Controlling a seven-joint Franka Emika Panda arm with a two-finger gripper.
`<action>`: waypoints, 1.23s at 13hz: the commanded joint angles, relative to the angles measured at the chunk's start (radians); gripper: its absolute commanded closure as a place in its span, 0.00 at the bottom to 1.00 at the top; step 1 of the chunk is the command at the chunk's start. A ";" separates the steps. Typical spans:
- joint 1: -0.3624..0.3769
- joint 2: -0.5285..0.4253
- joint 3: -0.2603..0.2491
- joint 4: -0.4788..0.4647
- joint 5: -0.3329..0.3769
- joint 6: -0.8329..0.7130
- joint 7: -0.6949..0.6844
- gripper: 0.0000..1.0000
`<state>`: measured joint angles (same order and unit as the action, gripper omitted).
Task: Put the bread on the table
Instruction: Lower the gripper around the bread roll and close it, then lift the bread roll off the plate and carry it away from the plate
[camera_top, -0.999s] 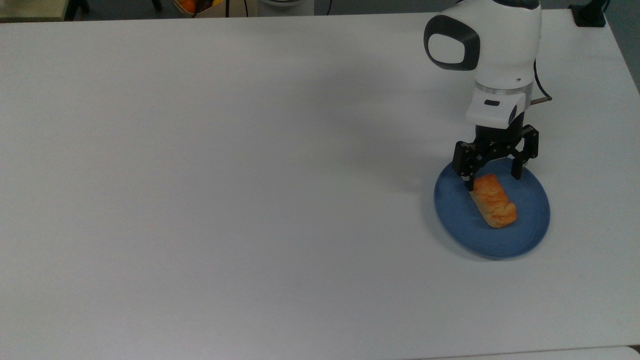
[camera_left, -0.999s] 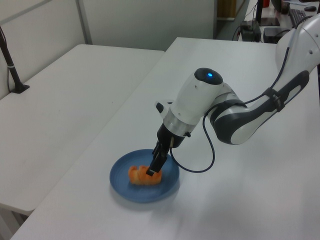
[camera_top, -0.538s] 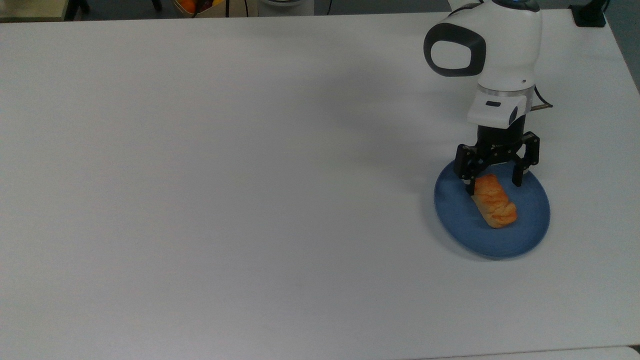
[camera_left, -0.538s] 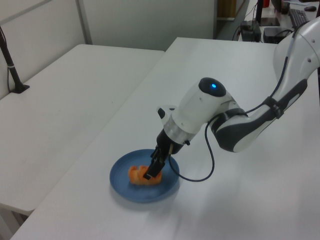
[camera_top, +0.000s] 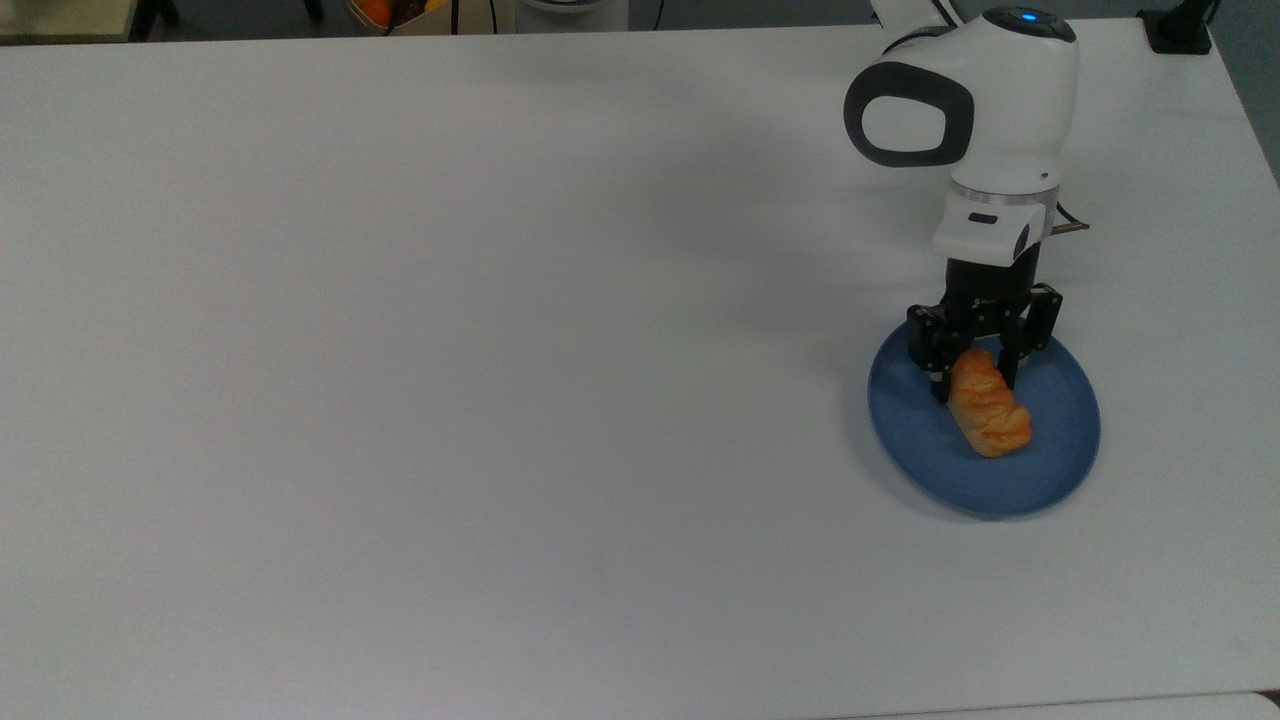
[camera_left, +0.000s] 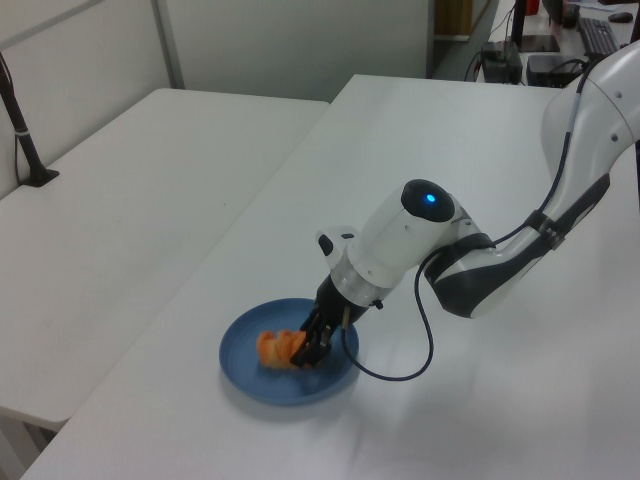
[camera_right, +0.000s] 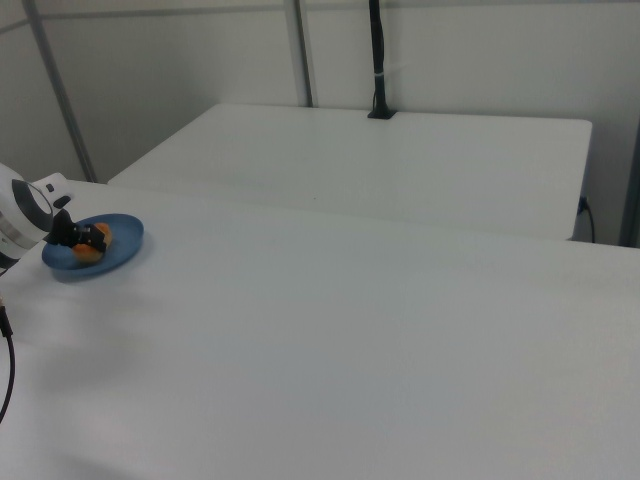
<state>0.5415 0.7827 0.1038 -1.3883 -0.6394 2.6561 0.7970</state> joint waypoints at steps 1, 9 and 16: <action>0.009 0.004 -0.010 0.000 -0.022 0.018 0.025 0.47; -0.012 -0.121 -0.006 -0.050 -0.002 0.001 0.077 0.52; -0.064 -0.382 0.056 -0.196 0.151 -0.168 0.074 0.51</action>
<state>0.4920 0.5685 0.1333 -1.4134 -0.5294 2.5194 0.8568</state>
